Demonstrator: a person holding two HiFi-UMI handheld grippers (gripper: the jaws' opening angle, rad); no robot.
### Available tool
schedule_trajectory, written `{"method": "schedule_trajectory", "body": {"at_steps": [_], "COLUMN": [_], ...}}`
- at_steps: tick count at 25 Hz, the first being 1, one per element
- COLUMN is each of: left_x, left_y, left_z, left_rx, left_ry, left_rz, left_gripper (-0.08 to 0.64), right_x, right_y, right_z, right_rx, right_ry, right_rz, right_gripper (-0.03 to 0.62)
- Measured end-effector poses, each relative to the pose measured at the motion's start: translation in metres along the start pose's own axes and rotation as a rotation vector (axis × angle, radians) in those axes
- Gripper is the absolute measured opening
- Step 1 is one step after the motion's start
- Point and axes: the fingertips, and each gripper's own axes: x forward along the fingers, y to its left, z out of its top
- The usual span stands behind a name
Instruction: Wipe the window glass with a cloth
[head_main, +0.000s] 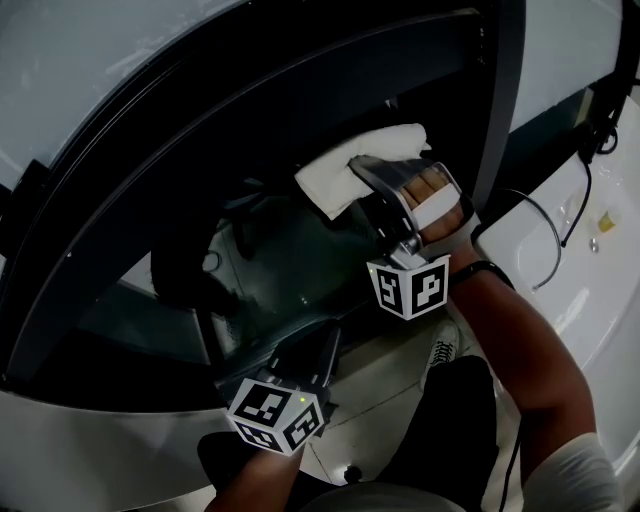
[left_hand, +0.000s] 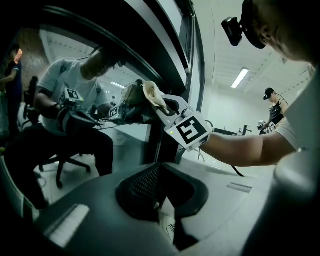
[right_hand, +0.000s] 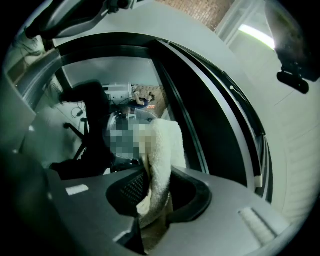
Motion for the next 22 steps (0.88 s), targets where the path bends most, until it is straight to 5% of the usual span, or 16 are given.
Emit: {"method": "schedule_trajectory", "body": {"at_steps": [22], "left_x": [0.003], "left_y": [0.006], "left_z": [-0.021], "left_rx": [-0.047], "left_ry": [0.010], "left_rz": [0.016], "left_gripper": [0.017], "right_x": [-0.026], "right_y": [0.070], "right_z": [-0.012], "right_rx": [0.031], "right_ry": [0.013], "right_rz": [0.059], "right_gripper": [0.087]}}
